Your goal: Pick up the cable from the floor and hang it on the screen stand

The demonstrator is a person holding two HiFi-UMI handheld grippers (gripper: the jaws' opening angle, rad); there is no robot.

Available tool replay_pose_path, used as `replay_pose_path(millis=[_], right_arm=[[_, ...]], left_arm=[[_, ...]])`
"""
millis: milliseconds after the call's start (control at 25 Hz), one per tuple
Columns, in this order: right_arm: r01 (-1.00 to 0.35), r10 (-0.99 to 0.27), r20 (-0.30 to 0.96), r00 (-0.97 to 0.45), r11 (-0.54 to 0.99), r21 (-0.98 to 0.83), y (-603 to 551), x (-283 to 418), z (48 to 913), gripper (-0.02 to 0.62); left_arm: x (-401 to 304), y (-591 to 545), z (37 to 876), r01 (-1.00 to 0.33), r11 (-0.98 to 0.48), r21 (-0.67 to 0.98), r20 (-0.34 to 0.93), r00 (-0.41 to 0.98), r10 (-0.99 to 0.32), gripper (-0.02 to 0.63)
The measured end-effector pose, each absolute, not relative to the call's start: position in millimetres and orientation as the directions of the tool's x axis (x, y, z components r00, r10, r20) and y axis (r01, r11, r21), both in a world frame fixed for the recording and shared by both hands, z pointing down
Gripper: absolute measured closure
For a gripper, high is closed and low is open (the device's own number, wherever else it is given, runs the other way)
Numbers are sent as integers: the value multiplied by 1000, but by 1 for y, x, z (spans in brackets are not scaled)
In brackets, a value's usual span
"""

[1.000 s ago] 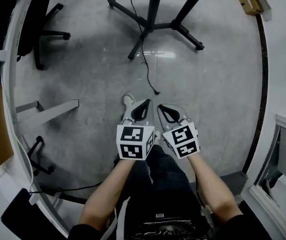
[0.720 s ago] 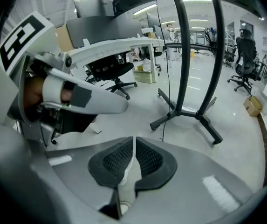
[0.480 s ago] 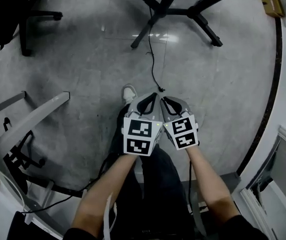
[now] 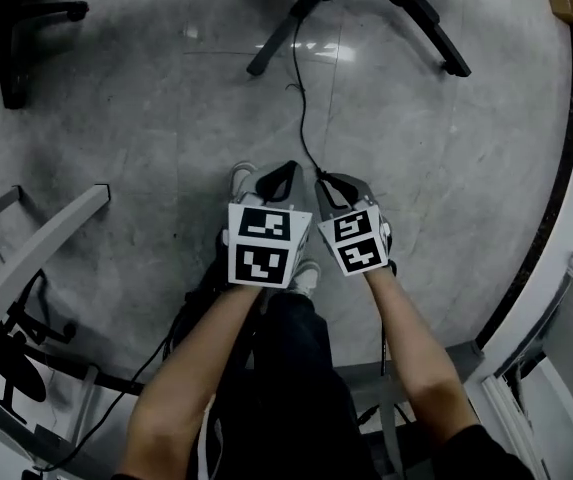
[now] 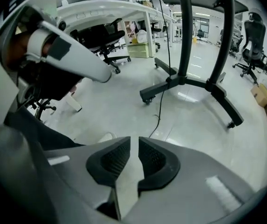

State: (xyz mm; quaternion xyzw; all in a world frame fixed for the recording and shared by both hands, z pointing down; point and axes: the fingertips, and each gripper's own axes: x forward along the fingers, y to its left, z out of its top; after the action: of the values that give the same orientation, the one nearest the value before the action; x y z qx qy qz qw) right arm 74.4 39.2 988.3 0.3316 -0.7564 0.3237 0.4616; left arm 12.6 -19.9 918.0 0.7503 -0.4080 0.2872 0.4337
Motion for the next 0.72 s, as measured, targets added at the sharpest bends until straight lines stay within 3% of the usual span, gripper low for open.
replay_pose_path(millis=[720], right_arm=[[-759, -55, 962, -266, 628, -174, 67, 92, 1161, 531]], left_arm=[[2, -46, 1029, -851, -377, 367, 835, 479, -269, 607]])
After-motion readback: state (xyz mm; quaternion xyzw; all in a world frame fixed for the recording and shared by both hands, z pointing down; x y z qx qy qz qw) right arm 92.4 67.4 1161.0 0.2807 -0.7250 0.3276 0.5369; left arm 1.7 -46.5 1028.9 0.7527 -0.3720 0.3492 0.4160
